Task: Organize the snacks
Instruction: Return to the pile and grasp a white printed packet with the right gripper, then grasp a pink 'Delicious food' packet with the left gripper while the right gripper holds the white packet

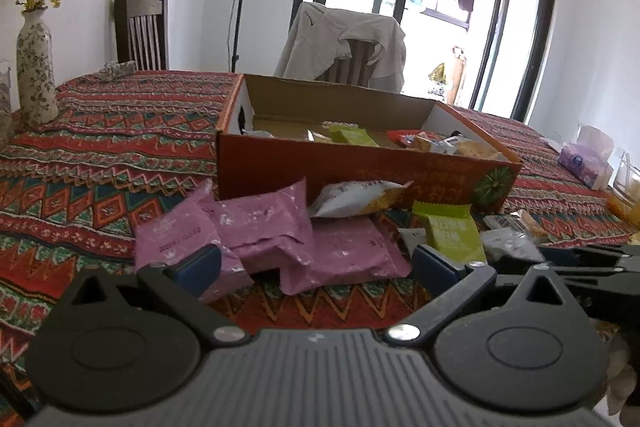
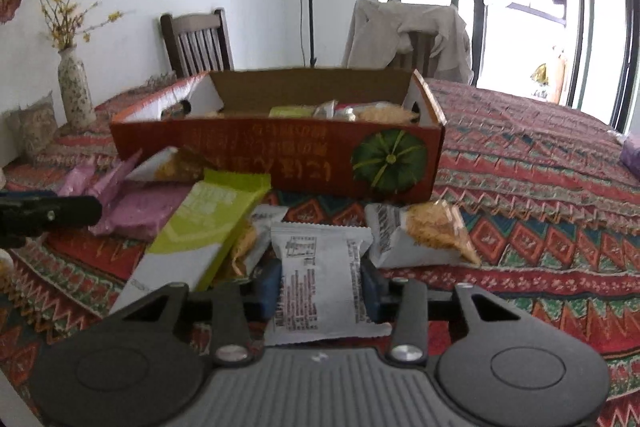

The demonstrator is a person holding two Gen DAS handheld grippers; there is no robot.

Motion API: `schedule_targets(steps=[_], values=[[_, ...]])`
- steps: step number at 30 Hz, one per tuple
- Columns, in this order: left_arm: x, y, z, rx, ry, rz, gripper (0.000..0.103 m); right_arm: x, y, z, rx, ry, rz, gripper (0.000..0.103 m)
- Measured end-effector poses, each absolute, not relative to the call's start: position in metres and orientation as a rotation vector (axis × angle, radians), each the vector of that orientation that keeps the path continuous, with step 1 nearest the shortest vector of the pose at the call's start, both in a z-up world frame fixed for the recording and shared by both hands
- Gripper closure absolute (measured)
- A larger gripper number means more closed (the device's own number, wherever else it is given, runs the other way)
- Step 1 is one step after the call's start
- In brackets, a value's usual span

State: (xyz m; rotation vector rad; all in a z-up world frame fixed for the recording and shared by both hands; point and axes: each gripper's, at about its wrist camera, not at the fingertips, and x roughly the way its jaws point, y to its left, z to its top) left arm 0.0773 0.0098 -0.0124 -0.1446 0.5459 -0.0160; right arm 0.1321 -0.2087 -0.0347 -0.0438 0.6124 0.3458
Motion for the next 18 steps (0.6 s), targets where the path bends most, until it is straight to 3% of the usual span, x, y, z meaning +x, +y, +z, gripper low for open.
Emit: schedule_targets(steps=[18], values=[[0.105, 0.084, -0.021, -0.283, 0.635, 0.238, 0.000, 0.132, -0.216, -0.034, -0.003, 0.580, 0.311, 0.063]])
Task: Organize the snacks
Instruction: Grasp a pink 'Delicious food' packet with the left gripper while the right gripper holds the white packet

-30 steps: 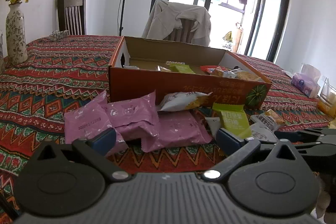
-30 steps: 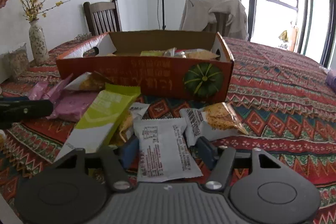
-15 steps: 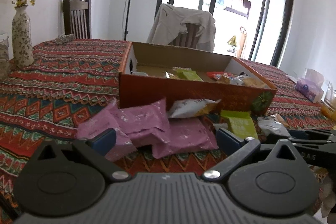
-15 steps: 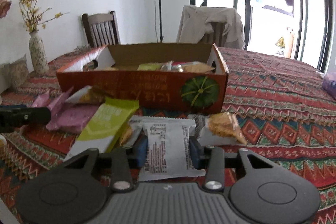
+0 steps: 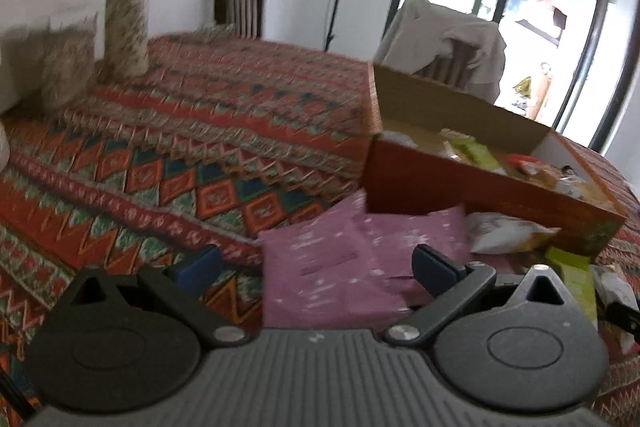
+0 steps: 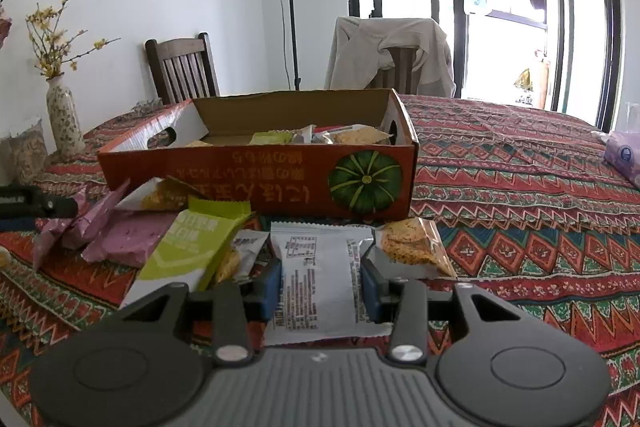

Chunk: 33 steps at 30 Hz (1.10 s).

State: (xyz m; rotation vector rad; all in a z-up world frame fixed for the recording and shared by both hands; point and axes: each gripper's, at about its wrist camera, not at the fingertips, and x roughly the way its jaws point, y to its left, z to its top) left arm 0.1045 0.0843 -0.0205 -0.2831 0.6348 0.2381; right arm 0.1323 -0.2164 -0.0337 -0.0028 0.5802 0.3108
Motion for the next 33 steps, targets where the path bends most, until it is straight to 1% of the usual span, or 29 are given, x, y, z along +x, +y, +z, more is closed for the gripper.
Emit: schedule_targets(steps=[7, 9, 10, 12, 14, 16, 23, 33], values=[[0.103, 0.098, -0.028, -0.392, 0.662, 0.233, 0.000, 0.133, -0.215, -0.036, -0.002, 0.589, 0.310, 0.063], [0.103, 0.096, -0.028, -0.390, 0.661, 0.235, 0.002, 0.133, -0.215, -0.037, -0.003, 0.592, 0.312, 0.063], [0.102, 0.096, -0.028, -0.391, 0.657, 0.234, 0.005, 0.133, -0.215, -0.037, -0.003, 0.592, 0.312, 0.063], [0.100, 0.095, -0.027, -0.394, 0.646, 0.217, 0.024, 0.134, -0.215, -0.037, -0.002, 0.593, 0.311, 0.062], [0.100, 0.093, -0.025, -0.399, 0.638, 0.178, 0.037, 0.134, -0.214, -0.037, -0.001, 0.594, 0.309, 0.062], [0.099, 0.087, -0.023, -0.352, 0.626, 0.187, 0.040, 0.134, -0.215, -0.037, 0.000, 0.593, 0.308, 0.062], [0.092, 0.070, -0.016, -0.222, 0.566, 0.204, 0.041, 0.134, -0.216, -0.038, 0.003, 0.592, 0.305, 0.062], [0.081, 0.038, 0.002, -0.011, 0.415, 0.211, 0.041, 0.132, -0.218, -0.032, 0.004, 0.556, 0.295, 0.062]])
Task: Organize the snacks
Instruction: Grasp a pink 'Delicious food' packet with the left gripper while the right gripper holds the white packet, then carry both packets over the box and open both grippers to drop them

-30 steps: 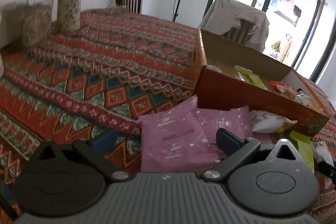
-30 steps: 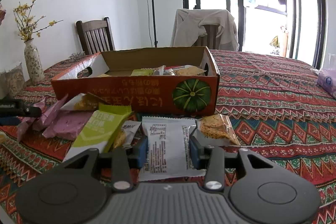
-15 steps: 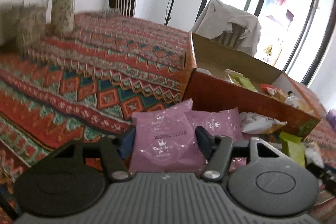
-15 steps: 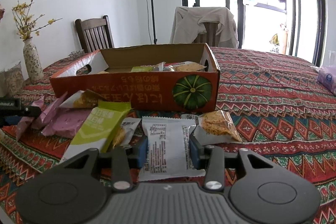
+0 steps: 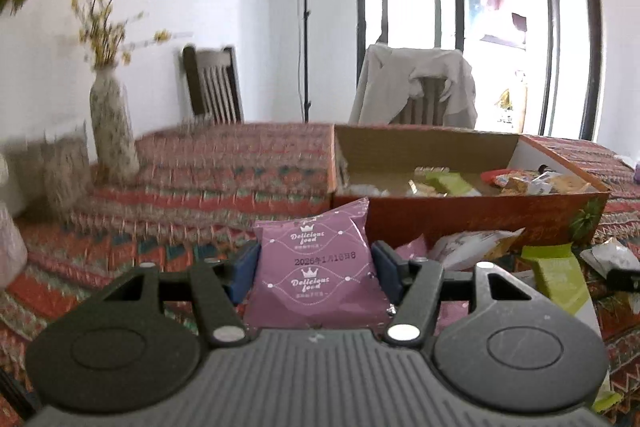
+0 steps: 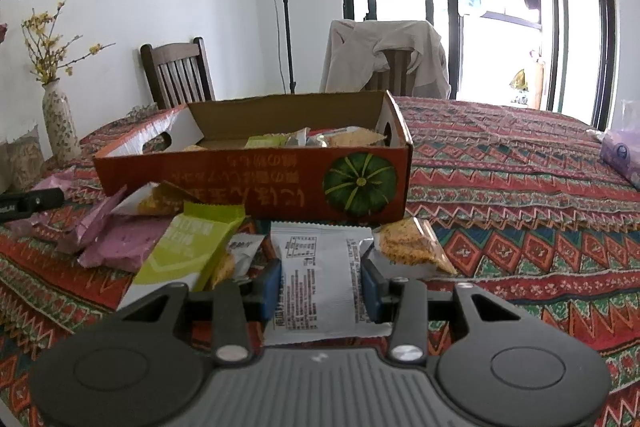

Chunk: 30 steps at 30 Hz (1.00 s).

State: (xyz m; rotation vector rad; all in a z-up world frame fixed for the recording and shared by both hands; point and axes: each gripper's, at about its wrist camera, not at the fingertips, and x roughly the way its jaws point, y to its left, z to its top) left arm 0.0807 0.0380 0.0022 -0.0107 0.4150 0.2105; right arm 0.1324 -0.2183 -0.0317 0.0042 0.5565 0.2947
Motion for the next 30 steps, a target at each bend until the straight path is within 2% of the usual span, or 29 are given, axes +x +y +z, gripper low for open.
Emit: schedule_targets(steps=[17, 30], values=[[0.129, 0.010, 0.029, -0.016, 0.340, 0.121, 0.041, 0.177, -0.190, 0.013, -0.028, 0.369, 0.314, 0.062], [0.197, -0.005, 0.046, -0.046, 0.289, 0.103, 0.040, 0.239, -0.159, 0.031, -0.029, 0.323, 0.314, 0.062]])
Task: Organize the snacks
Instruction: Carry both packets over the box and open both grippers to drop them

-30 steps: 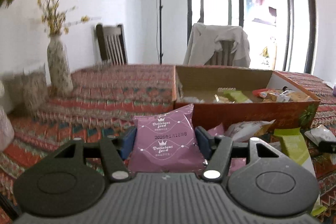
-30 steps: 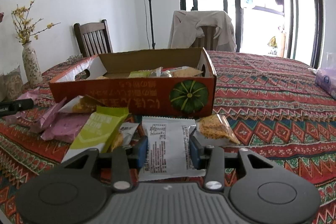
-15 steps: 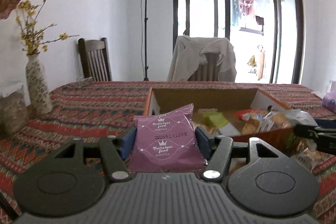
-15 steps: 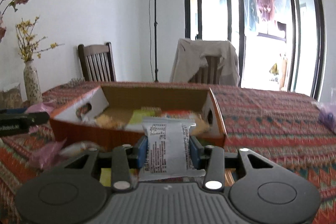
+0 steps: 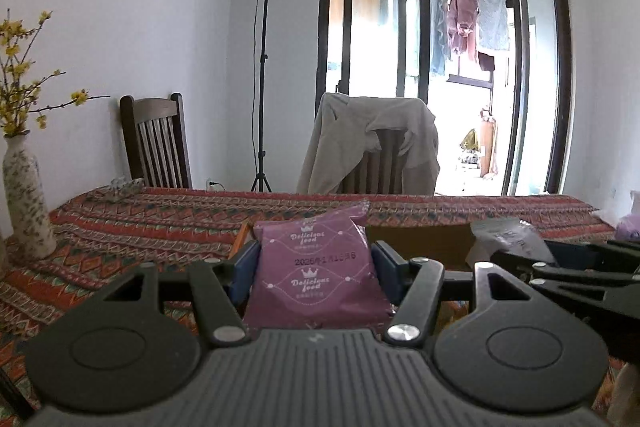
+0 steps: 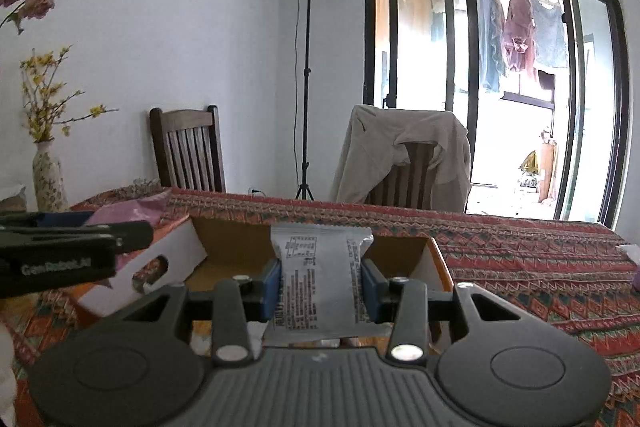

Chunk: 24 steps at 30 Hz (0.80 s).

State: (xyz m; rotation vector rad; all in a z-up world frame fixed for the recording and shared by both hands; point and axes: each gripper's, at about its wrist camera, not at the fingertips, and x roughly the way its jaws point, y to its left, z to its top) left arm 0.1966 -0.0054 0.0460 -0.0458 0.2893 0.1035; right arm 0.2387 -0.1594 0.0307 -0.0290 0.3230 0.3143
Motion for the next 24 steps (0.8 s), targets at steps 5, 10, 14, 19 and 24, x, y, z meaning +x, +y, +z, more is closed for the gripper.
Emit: schedule_targets(steps=[5, 10, 14, 19, 24], values=[[0.217, -0.006, 0.036, -0.056, 0.274, 0.131, 0.040, 0.256, -0.161, 0.015, 0.015, 0.308, 0.279, 0.062], [0.226, -0.001, 0.020, -0.057, 0.299, 0.128, 0.040, 0.265, -0.163, -0.002, 0.009, 0.342, 0.268, 0.062], [0.226, 0.005, 0.016, -0.067, 0.307, 0.124, 0.041, 0.264, -0.163, -0.007, 0.006, 0.356, 0.265, 0.062], [0.224, 0.005, 0.012, -0.060, 0.314, 0.115, 0.040, 0.266, -0.162, -0.013, 0.003, 0.371, 0.264, 0.061], [0.214, 0.007, 0.015, -0.079, 0.253, 0.131, 0.007, 0.267, -0.165, -0.012, 0.017, 0.372, 0.251, 0.030]])
